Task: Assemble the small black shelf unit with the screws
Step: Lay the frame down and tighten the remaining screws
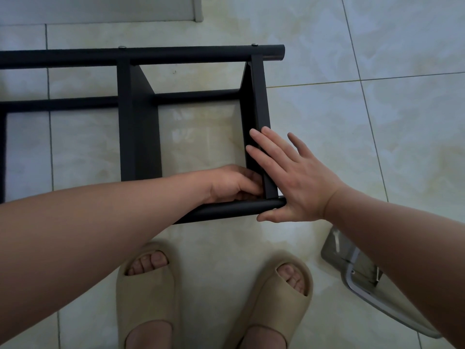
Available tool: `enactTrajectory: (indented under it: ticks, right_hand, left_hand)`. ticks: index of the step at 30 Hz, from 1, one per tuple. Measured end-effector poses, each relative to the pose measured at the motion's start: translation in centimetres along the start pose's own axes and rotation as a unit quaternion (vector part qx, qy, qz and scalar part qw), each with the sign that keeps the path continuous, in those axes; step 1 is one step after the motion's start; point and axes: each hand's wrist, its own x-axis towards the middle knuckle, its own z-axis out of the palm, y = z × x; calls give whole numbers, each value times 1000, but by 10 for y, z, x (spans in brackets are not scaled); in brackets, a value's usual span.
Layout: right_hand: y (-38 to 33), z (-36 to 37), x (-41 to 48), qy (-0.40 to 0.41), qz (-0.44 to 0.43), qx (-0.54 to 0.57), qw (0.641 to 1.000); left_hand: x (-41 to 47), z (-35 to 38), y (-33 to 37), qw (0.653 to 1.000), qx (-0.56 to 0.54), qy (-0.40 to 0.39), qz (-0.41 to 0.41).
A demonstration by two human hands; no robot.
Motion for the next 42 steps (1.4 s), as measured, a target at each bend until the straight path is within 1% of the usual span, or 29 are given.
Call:
enactTrajectory:
  ticks: [4,9,11,15,20,22,28,31,34,36,42]
  right_hand:
    - [0,0,0,-1,1,1,1000]
    - [0,0,0,-1,0,0,1000]
    - [0,1,0,-1,0,0,1000]
    - [0,1,0,7,-1,2,1000]
    - [1,1,0,6,-2,-1,1000]
    - [0,1,0,5,-2,-1,1000]
    - [0,1,0,2,0,-2,1000]
    - [0,1,0,2,0,-3,1000]
    - [0,1,0,3,0,-5,1000]
    - [0,1,0,3,0,-6,1000]
    - [0,1,0,3,0,-2,1000]
  left_hand:
    - [0,1,1,1000,-22,-5,-12]
    - [-2,7,5,998,59,13,-17]
    - [-3,7,5,997,67,28,-13]
    - [-2,4,3,998,44,43,-10]
    - [0,1,2,1000,14,6,-10]
    - [0,2,2,1000,10,2,-12]
    - [0,1,-1,995,90,41,-10]
    - [3,-2,-3,998,51,21,-2]
    - [4,-4,-3,1000,-8,-26,-6]
    - [3,-4,-3,999,-24,-39,-9]
    - [2,0,-1,999,43,-5,-12]
